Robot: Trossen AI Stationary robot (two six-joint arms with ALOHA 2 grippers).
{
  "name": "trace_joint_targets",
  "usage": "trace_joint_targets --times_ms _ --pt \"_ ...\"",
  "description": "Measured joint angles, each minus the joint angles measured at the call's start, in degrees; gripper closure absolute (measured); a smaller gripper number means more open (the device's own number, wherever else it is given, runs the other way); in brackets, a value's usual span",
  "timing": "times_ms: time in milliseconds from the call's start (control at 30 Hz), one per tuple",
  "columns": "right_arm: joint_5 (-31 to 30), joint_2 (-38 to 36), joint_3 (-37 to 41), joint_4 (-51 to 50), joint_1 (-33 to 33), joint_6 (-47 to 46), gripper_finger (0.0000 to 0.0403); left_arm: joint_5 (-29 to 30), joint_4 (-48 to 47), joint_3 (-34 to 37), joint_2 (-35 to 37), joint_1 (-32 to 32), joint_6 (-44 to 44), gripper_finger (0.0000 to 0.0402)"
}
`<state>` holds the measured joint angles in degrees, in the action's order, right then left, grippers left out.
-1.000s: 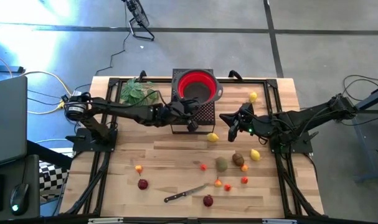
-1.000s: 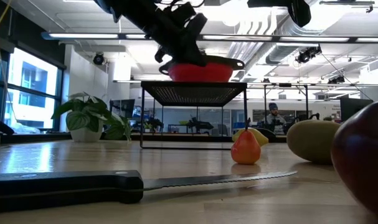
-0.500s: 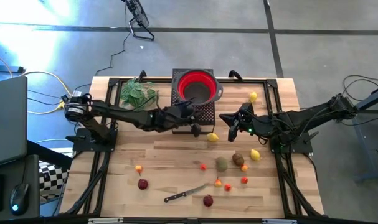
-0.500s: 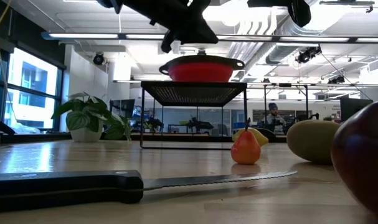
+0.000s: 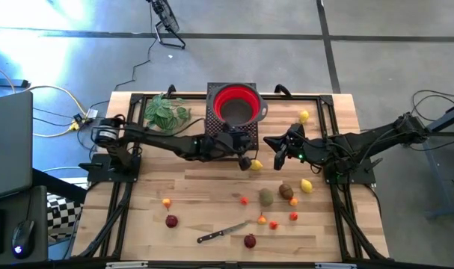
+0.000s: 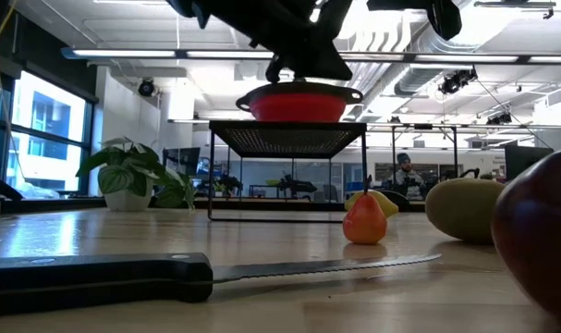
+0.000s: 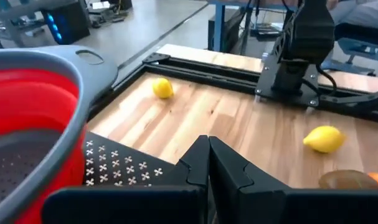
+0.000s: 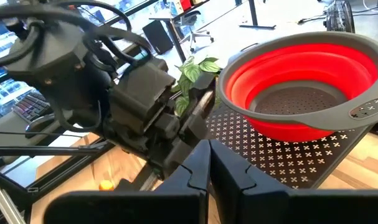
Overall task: Pick & Place Fruit
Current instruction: Put the red strainer bowl on the shelf
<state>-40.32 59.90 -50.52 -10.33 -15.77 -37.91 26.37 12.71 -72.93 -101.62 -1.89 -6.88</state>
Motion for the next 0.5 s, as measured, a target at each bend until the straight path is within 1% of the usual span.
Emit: trace_joint_targets --times_ms 167,367,500 --pt "0.0 0.0 0.0 -0.1 0.0 0.0 0.04 -0.1 0.2 -0.2 0.0 0.6 0.6 0.0401" --pt "-0.2 0.0 0.0 -0.2 0.0 0.1 0.04 -0.2 -1.1 -0.2 0.0 1.7 -0.8 0.0401" --pt "-0.3 0.0 0.0 -0.3 0.0 0.5 0.04 3.6 -0.9 -0.2 0.0 2.1 -0.9 0.0401"
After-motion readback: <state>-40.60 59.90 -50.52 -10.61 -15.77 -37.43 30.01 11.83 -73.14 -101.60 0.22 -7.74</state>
